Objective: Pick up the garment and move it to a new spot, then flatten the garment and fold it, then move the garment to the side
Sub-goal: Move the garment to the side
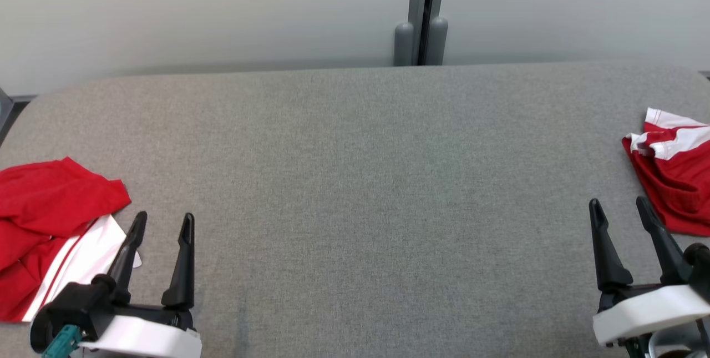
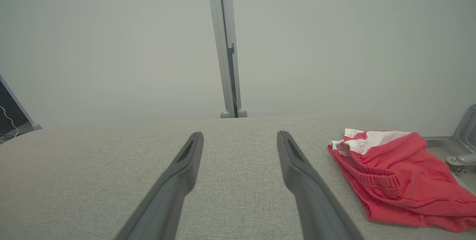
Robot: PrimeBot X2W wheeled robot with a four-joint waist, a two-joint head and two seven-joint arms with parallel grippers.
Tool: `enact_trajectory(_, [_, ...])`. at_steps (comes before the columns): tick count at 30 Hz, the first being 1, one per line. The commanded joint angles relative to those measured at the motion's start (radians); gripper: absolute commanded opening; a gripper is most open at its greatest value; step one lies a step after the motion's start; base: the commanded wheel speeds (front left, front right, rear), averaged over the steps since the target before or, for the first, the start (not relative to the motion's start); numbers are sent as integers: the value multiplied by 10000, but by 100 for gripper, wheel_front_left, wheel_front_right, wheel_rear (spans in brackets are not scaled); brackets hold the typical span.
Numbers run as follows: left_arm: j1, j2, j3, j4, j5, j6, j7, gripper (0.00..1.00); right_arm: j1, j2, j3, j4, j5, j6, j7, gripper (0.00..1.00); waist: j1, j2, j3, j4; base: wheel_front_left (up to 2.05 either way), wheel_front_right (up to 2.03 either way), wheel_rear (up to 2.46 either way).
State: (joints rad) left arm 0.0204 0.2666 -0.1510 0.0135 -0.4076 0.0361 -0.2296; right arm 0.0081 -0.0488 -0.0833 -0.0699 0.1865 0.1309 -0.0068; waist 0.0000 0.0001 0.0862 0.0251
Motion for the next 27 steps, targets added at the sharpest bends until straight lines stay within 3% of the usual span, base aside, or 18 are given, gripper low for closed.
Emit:
enact_trajectory(1, [195,41,-30,35,13,62,55,100,266,-46,-16,-99,92,-1,83,100,0,-1,-283,-49,0,0,0])
enact_trajectory(13, [632,85,-186,175,-36,191,246,100,1024,-46,-66,-691,58,1,507,100,0,-1,-857,-49,0,0,0])
enact_trajectory(27, [587,183,-236,337,-114,195,210,100,1216,-45,-79,-1036,163,1,639,100,0,-1,-767,-63,0,0,0])
